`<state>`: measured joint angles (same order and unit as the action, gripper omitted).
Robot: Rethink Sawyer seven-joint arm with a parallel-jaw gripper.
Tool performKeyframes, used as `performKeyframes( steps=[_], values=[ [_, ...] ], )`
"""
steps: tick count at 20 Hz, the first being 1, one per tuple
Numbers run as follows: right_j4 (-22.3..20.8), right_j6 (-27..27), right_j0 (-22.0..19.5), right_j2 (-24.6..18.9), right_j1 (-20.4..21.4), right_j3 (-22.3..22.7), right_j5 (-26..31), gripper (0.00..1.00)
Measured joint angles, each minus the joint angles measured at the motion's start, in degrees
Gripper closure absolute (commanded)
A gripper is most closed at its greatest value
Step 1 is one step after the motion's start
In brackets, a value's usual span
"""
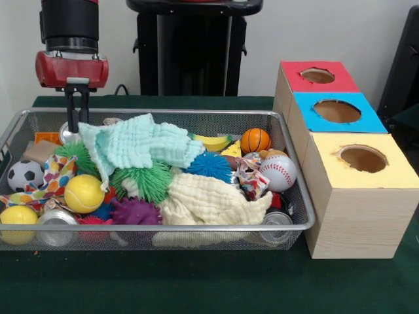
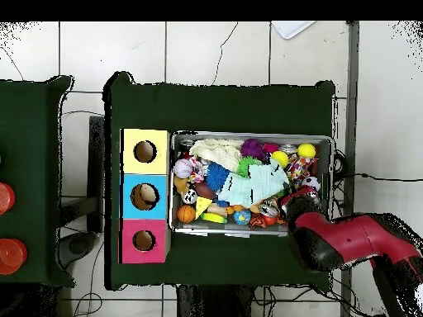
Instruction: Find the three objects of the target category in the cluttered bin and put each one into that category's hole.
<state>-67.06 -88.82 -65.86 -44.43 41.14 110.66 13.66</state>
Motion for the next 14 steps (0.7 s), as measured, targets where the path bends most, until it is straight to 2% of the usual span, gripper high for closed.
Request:
performKeyframes(
  steps=[5, 14],
  values=[
    [0.0, 0.0, -1.2, 0.3, -2.6, 0.0, 3.1, 1.00],
    [-0.2, 0.0, -1.2, 2.1, -3.0, 1.8, 3.2, 1.00]
  ],
)
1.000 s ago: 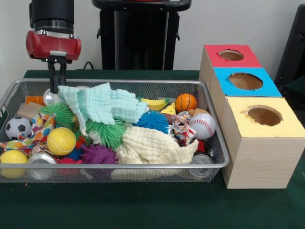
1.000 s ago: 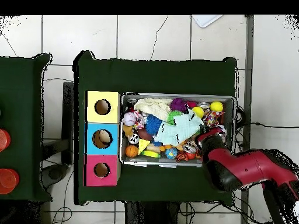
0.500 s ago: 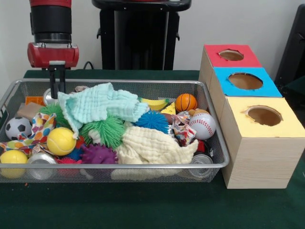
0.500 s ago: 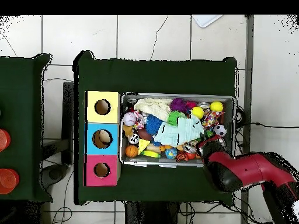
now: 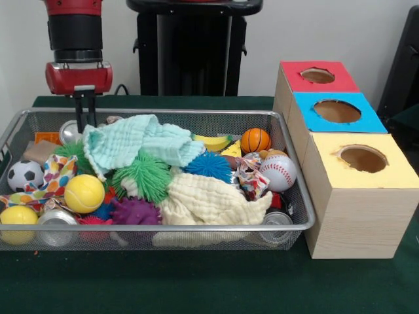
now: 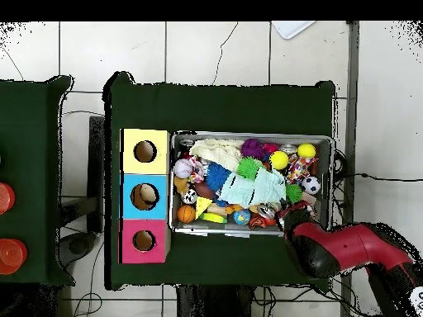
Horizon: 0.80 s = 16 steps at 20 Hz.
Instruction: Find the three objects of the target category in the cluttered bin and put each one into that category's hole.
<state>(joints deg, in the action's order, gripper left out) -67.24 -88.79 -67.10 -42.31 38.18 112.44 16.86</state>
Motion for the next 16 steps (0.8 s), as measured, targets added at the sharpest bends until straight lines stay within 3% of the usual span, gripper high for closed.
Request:
performKeyframes(
  steps=[10, 14, 16],
  values=[
    [-0.3, 0.0, -3.2, 1.0, 2.5, 4.8, 0.0, 1.00],
    [-2.8, 0.0, -3.4, 1.8, 4.1, 6.4, 0.0, 1.00],
    [-6.1, 0.0, -3.1, 2.2, 5.2, 7.0, 0.0, 1.00]
  ],
)
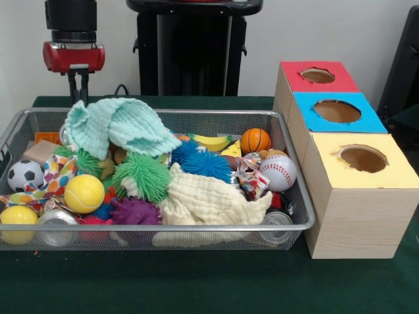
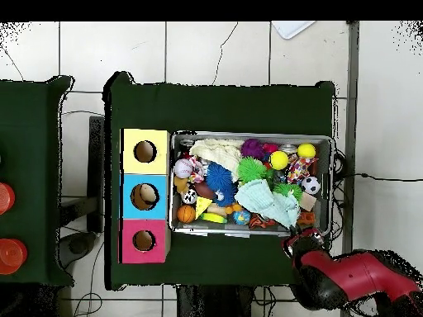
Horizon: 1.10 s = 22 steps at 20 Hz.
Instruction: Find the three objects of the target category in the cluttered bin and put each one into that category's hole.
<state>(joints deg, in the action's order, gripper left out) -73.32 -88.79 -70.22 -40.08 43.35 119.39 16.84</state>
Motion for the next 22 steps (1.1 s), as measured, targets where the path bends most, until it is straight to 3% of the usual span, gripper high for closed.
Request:
performKeyframes(
  steps=[9, 18, 22],
  values=[
    [-6.6, 0.0, 0.8, 0.2, 0.7, 0.0, -0.1, 1.00],
    [-20.8, 0.0, 5.5, 0.6, 1.9, -0.3, -5.9, 1.00],
    [-23.3, 0.0, 6.2, 0.6, 2.8, -0.3, -7.8, 1.00]
  ],
)
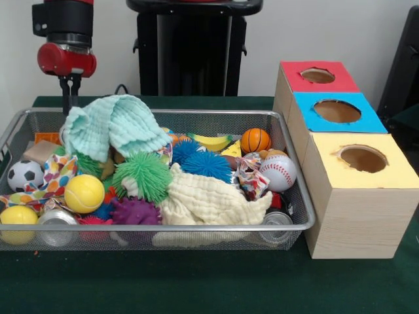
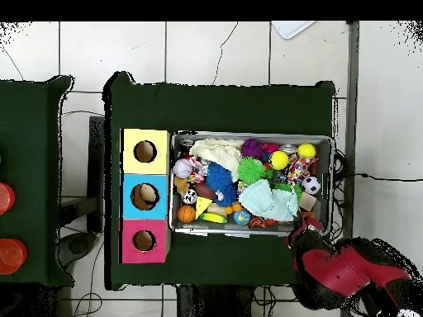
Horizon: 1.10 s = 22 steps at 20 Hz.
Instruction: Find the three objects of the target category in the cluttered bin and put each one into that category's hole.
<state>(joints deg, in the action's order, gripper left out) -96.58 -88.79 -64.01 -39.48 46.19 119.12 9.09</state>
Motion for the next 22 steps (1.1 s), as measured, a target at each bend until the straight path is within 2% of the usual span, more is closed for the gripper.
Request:
performKeyframes(
  steps=[6, 14, 20, 22],
  values=[
    [-2.5, 0.0, 0.9, 0.0, 2.0, -0.3, -2.7, 1.00],
    [-5.0, 0.0, 2.6, 0.6, 3.1, -1.2, -3.1, 1.00],
    [-5.7, 0.0, 5.7, 4.2, 2.9, -3.1, -3.1, 1.00],
    [-4.4, 0.0, 6.4, 5.9, 2.3, -4.4, -3.1, 1.00]
  ],
)
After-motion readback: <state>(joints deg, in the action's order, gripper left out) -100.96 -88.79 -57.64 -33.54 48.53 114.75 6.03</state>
